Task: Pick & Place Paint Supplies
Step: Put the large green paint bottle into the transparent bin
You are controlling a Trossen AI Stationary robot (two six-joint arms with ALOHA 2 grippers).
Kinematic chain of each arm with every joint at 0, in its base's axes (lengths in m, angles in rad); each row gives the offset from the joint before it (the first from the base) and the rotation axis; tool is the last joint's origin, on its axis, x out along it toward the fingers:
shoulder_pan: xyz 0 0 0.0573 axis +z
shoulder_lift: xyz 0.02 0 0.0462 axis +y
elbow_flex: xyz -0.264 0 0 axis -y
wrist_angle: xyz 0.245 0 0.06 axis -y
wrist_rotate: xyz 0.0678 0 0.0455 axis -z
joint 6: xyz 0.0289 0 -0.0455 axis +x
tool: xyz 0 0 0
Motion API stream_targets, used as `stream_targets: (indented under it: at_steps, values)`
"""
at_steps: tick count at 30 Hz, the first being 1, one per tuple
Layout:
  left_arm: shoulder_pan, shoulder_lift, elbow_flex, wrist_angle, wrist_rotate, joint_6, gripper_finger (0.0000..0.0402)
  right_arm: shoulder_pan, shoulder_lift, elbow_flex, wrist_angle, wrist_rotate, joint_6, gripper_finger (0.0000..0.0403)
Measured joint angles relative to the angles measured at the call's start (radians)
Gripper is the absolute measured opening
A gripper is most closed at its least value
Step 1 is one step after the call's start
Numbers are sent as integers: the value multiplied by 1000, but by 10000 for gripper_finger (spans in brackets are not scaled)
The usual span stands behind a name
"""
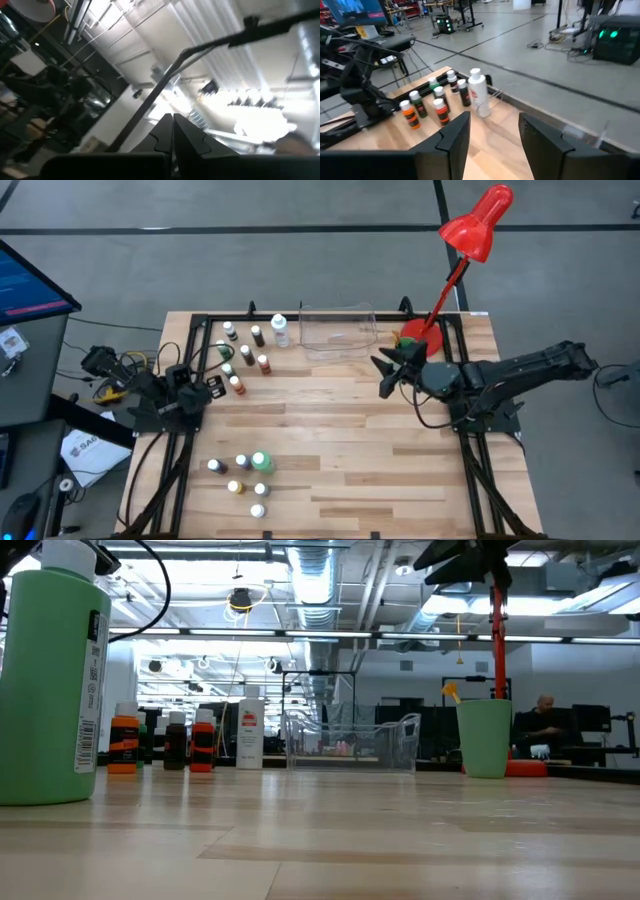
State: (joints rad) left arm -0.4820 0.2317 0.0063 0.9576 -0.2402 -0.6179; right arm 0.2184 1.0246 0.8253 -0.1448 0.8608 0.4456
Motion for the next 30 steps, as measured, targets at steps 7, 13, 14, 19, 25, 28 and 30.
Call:
stream_targets:
  at_steps: [7,13,14,19,25,28,30]
  values:
    - [0,0,0,25,-51,-46,2,62,56,0,0,0,84,160]
    - [0,0,0,75,-245,-46,2,98,90,0,1,0,87,159]
    - [0,0,0,76,-276,-46,2,103,94,0,1,0,87,158]
    - [0,0,0,78,-380,-46,2,130,94,-1,5,0,88,157]
    - [0,0,0,82,-381,-46,2,142,89,-1,11,0,87,155]
    - [0,0,0,85,-381,-46,2,142,89,-1,11,0,87,152]
    - [0,0,0,85,-381,-46,2,142,89,-1,11,-1,87,150]
